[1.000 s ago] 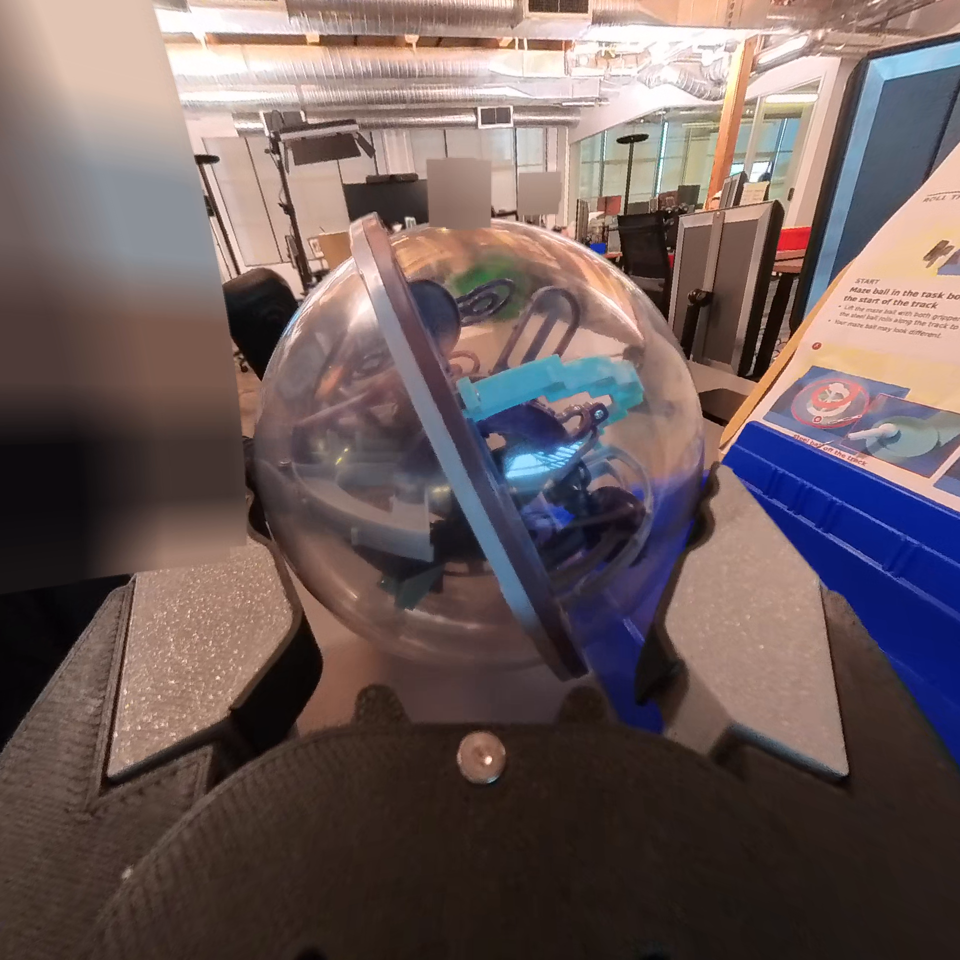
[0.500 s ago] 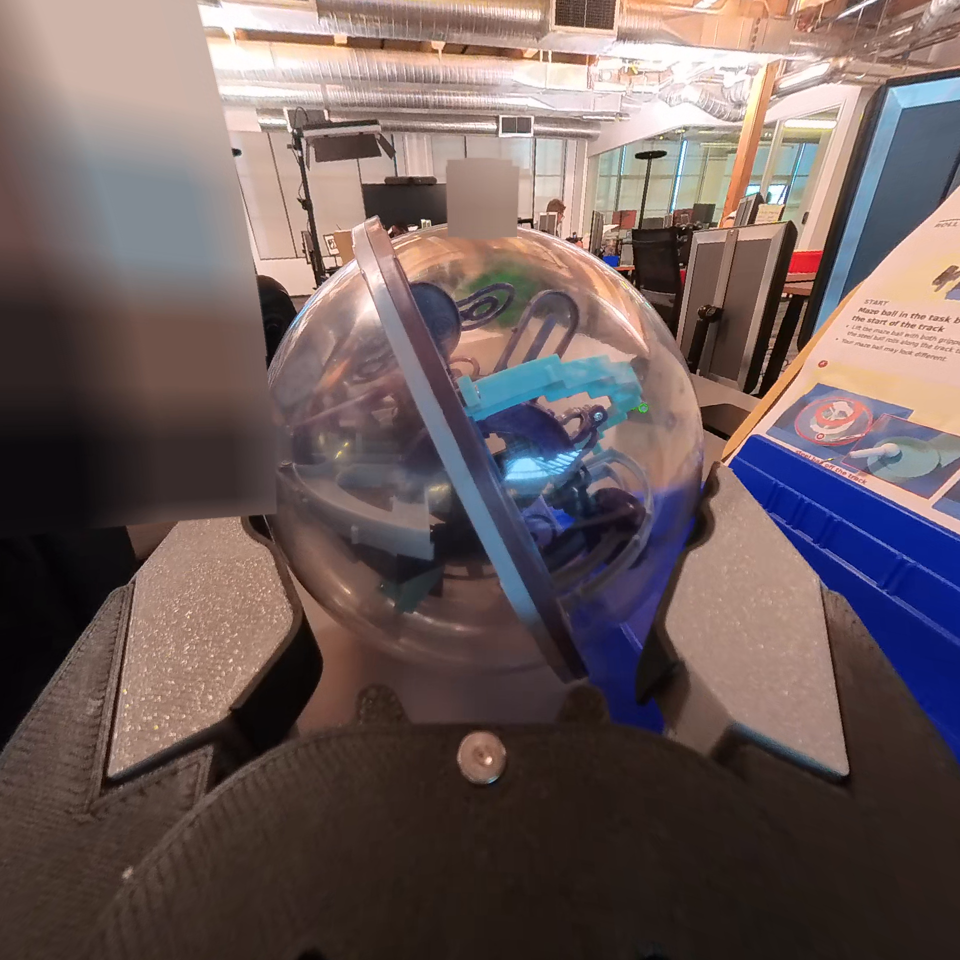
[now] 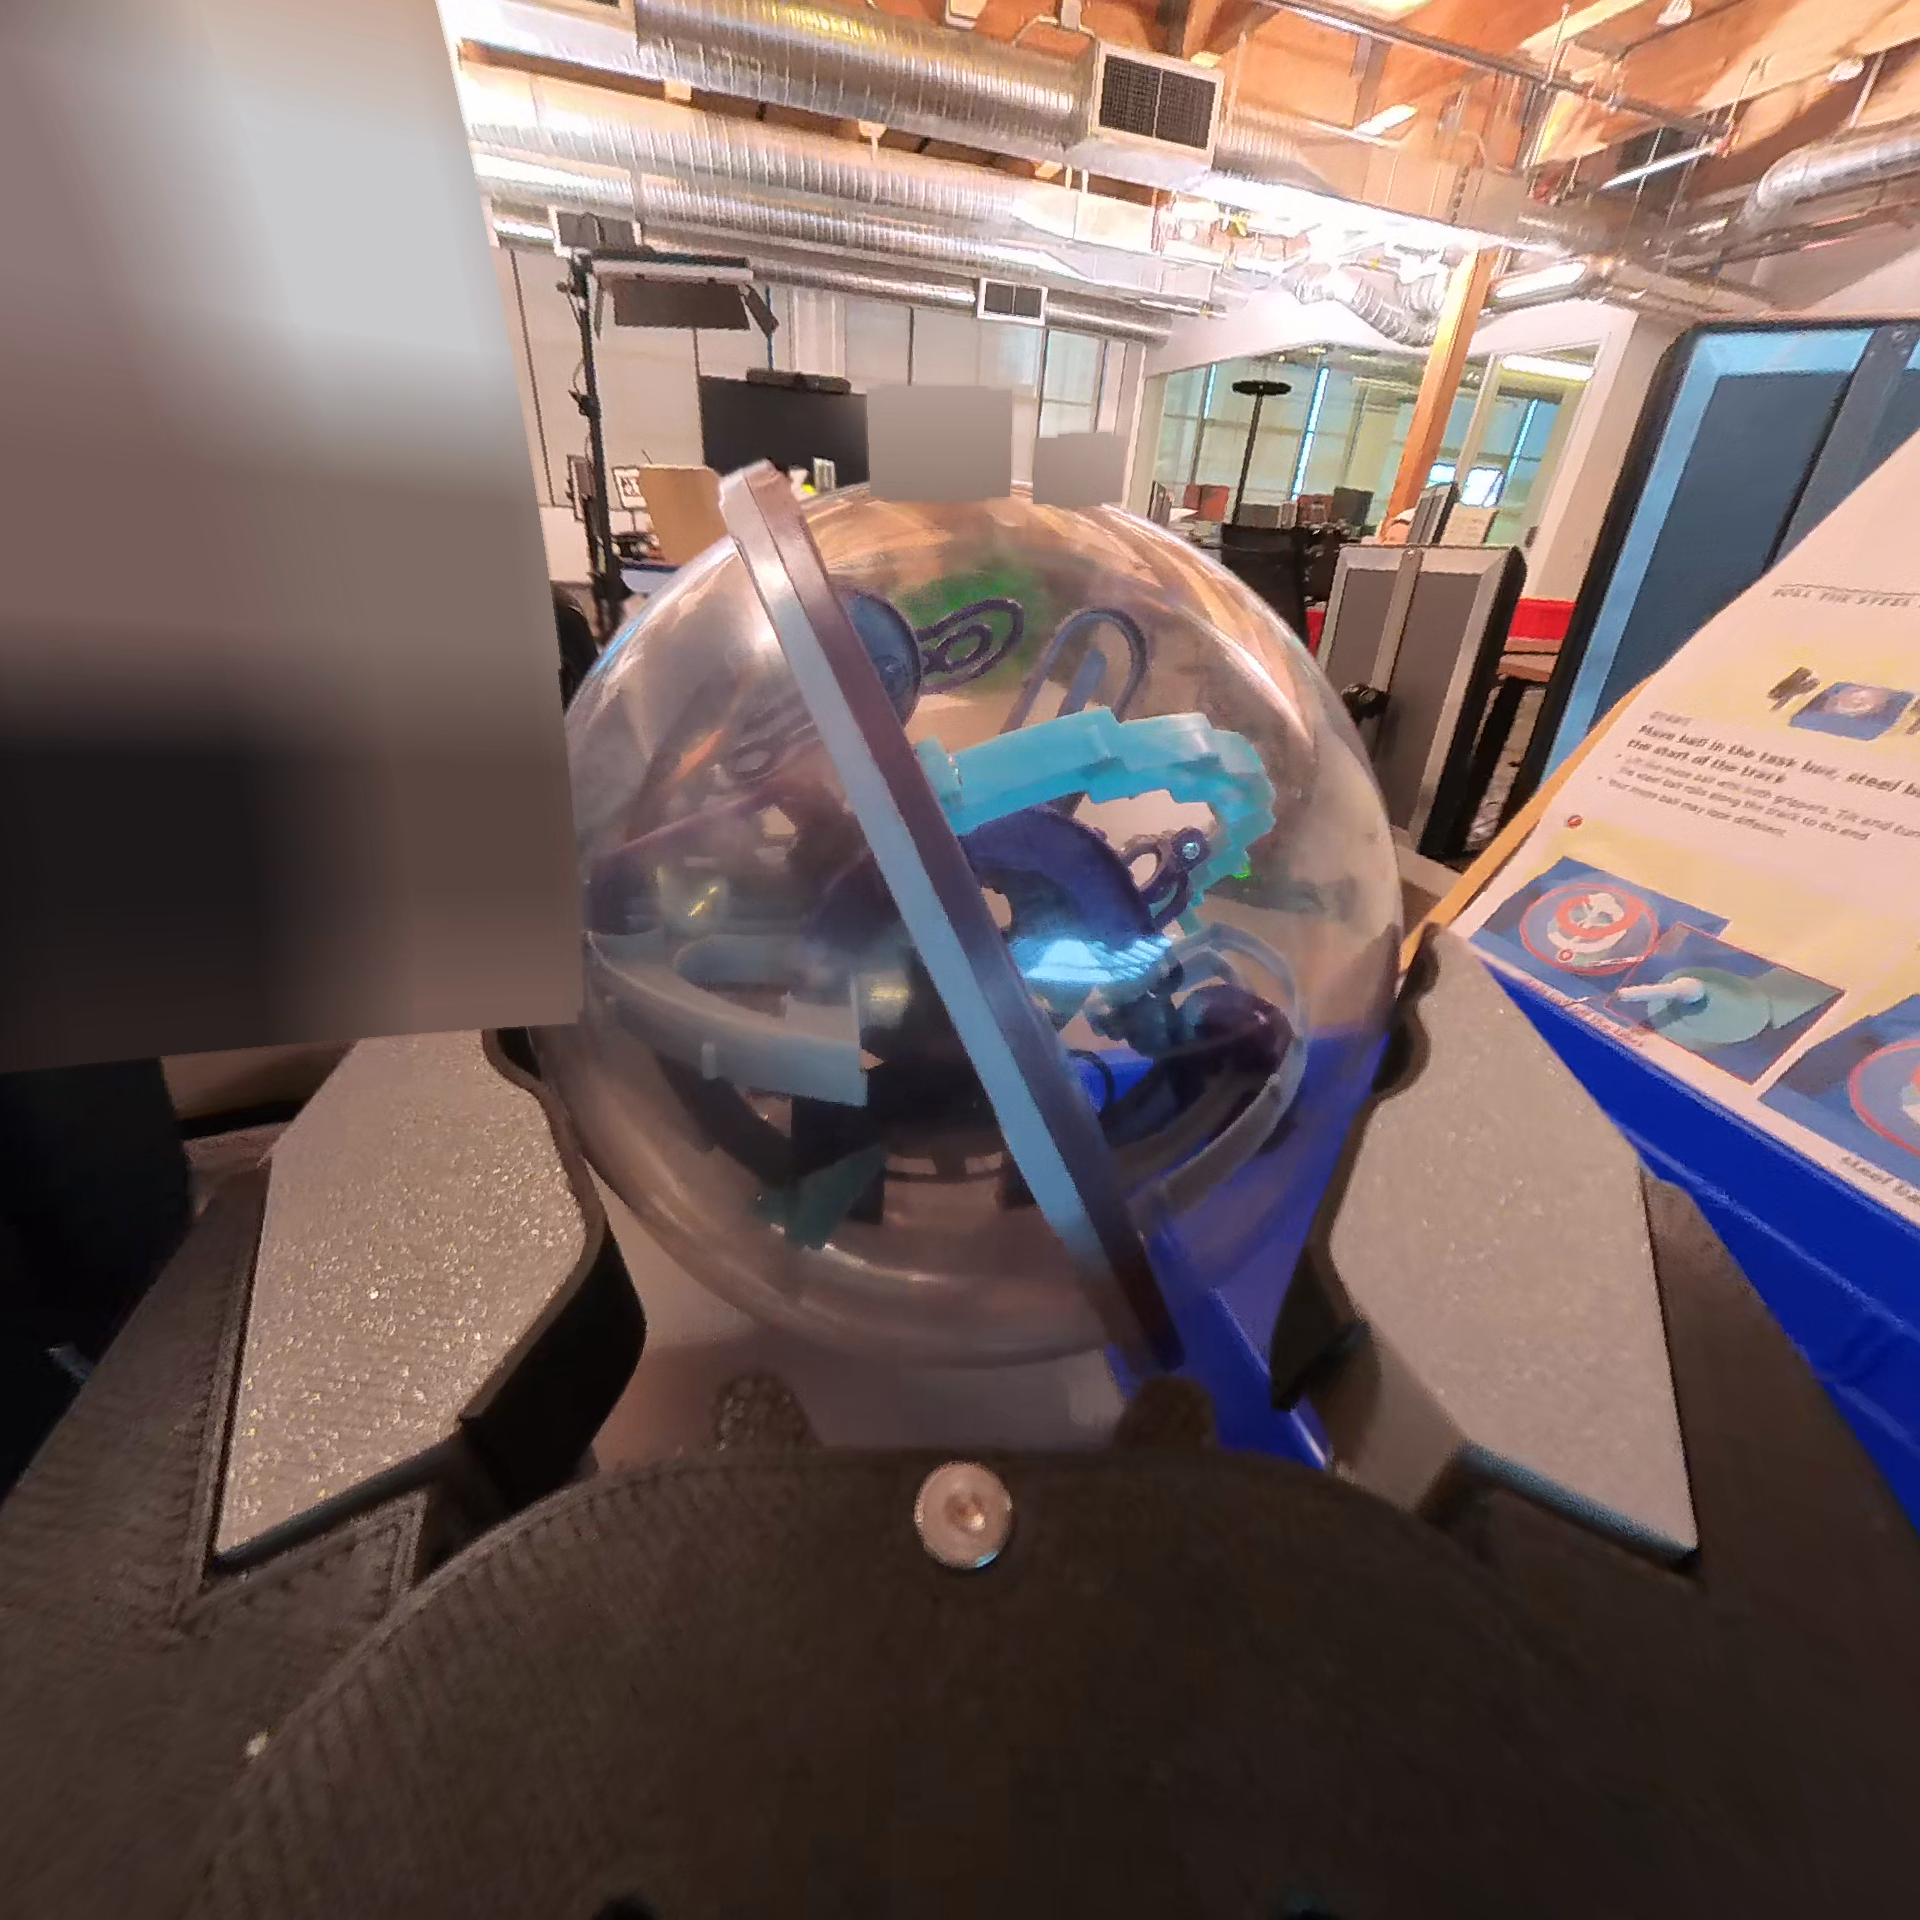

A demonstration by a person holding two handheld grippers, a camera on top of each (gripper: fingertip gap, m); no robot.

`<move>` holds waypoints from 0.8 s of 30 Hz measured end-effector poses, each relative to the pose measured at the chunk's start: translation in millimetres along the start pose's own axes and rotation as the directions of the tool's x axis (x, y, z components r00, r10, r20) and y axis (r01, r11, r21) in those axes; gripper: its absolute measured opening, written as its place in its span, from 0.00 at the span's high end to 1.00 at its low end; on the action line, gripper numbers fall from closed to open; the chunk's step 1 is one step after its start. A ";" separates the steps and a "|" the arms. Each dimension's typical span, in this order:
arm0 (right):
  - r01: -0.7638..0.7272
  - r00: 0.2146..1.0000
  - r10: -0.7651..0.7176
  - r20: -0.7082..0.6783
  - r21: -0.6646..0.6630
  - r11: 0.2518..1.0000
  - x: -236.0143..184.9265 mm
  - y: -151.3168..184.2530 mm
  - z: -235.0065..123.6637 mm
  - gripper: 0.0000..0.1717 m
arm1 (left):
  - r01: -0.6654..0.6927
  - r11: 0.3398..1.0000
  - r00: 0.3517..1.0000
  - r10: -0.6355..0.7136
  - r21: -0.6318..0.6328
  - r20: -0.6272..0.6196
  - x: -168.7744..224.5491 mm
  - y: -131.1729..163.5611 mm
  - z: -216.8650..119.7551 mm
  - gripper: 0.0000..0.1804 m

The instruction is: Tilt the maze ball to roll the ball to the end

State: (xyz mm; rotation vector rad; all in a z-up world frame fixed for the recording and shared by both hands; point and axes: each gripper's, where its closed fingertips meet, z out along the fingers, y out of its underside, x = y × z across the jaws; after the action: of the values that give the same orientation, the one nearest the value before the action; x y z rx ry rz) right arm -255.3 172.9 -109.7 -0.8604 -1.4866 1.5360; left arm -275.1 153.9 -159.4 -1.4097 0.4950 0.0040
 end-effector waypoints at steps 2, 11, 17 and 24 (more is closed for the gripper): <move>0.029 1.000 -0.029 -0.008 -0.009 1.000 -1.6 -0.7 0.0 0.09 | -0.009 1.000 1.000 0.009 0.005 -0.001 0.1 0.5 0.3 0.37; 0.024 1.000 -0.024 -0.004 -0.015 1.000 -2.1 -1.0 -0.7 0.09 | -0.010 1.000 1.000 0.010 0.012 0.000 1.0 -0.7 0.3 0.37; 0.011 1.000 -0.011 -0.006 -0.013 1.000 -1.2 -1.5 0.5 0.09 | 0.005 1.000 1.000 -0.005 0.011 -0.001 0.1 -0.3 0.0 0.37; 0.016 1.000 -0.016 -0.005 -0.011 1.000 -1.9 -1.7 -0.6 0.09 | -0.001 1.000 1.000 0.001 0.013 0.000 0.6 -0.6 0.1 0.37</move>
State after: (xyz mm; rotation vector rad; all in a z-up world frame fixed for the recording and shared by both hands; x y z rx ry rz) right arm -253.7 171.4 -108.2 -0.8564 -1.4955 1.5147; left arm -274.3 153.7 -159.1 -1.3967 0.4954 0.0017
